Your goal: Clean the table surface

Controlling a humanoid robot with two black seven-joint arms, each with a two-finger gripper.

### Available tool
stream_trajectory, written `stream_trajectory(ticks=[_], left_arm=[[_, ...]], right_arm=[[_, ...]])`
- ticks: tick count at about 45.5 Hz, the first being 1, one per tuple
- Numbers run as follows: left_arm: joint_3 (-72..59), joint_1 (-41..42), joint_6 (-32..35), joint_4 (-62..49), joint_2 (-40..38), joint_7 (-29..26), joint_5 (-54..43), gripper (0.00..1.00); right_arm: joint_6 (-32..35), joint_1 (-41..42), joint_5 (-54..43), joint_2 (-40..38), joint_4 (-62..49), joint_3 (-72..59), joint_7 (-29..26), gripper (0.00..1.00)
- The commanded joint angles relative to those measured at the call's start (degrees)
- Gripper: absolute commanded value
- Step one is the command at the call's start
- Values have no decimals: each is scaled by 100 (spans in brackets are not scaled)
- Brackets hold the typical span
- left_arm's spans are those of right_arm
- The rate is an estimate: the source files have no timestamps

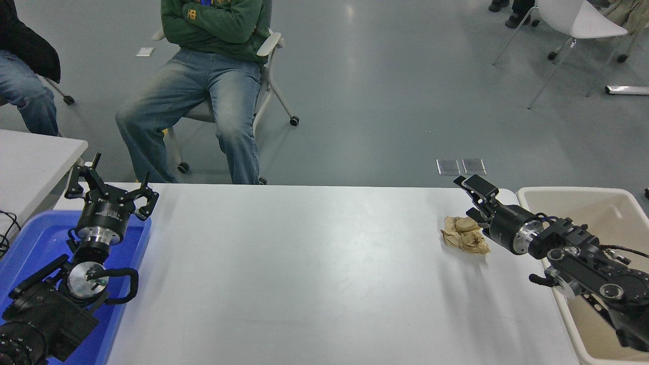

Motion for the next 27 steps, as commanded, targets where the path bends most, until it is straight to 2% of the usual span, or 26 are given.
stream_trajectory(ticks=[1, 8, 16, 27], left_arm=[[0, 0, 0, 0, 0, 0, -1, 100], [0, 0, 0, 0, 0, 0, -1, 100], [0, 0, 0, 0, 0, 0, -1, 100], [0, 0, 0, 0, 0, 0, -1, 100]], right_arm=[[-757, 635, -717, -136, 62, -1533, 208, 100], [-1408, 1084, -796, -110, 27, -2738, 331, 100], [-2014, 1216, -805, -119, -131, -3485, 340, 100], [-2437, 1260, -753, 127, -983, -4171, 340, 100]])
